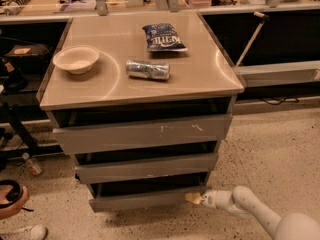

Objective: Close bottom drawer

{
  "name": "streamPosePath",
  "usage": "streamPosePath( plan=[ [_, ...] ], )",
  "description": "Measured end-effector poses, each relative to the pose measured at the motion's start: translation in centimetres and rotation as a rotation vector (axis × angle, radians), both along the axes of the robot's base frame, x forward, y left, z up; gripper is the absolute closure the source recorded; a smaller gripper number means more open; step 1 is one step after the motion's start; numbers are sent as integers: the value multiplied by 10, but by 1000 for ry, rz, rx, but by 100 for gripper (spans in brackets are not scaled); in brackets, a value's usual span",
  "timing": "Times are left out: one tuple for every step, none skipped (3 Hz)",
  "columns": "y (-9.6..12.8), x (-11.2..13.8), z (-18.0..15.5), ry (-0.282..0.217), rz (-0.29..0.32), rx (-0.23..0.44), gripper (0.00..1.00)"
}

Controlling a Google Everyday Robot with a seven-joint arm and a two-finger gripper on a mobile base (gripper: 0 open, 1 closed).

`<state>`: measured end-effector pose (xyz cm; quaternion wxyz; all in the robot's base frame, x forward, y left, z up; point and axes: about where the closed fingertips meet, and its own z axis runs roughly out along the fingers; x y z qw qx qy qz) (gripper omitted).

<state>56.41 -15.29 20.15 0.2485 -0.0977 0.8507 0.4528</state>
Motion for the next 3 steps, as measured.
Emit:
streamPosePath(
  plan=[
    [1, 7, -15, -1, -11, -5, 100],
    [2, 18, -28, -6, -19, -8, 100],
    [6, 35, -39, -22, -22, -3, 100]
  ],
)
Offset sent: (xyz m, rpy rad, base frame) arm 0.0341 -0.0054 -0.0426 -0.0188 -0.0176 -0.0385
